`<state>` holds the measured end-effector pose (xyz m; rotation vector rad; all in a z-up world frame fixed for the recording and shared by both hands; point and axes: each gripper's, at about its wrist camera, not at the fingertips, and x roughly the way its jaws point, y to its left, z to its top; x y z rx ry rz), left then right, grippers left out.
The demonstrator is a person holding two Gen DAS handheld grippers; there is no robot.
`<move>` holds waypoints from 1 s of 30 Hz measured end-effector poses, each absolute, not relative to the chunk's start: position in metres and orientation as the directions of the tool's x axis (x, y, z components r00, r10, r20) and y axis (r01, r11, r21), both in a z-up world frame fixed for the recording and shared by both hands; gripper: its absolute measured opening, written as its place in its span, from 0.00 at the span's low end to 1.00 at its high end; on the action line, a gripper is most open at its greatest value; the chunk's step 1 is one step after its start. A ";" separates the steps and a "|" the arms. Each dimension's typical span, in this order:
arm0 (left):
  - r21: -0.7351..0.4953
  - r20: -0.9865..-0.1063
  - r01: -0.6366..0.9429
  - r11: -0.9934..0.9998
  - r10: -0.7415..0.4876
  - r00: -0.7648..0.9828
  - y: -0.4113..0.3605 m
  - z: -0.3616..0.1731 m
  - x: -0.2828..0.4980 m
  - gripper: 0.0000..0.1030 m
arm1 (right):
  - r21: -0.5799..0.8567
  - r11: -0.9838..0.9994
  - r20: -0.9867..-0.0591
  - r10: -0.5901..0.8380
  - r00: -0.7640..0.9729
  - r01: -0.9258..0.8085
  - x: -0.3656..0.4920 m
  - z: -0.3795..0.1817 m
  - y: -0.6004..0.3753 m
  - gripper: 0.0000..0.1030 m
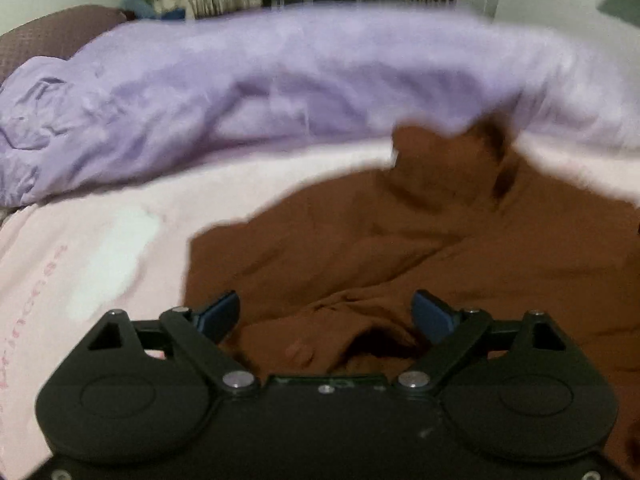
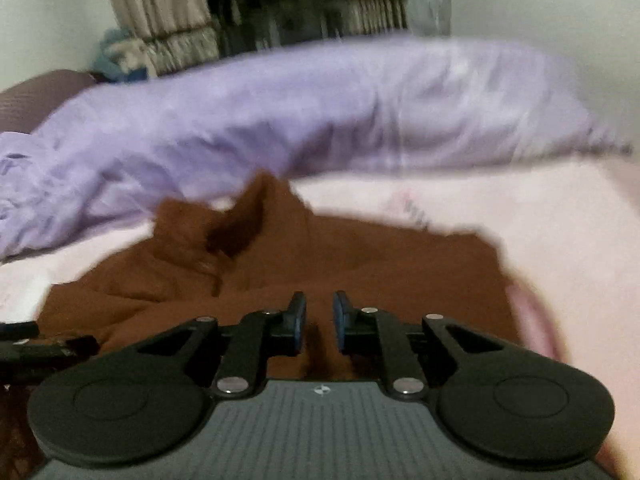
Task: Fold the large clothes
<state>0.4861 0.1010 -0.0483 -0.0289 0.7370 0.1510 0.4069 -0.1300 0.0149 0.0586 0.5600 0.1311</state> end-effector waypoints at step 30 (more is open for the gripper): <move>0.223 -0.660 -0.162 0.961 0.271 0.701 0.093 -0.040 0.335 1.00 | 0.121 0.989 -0.601 0.138 0.787 -0.081 0.265 -0.027 -0.144 0.31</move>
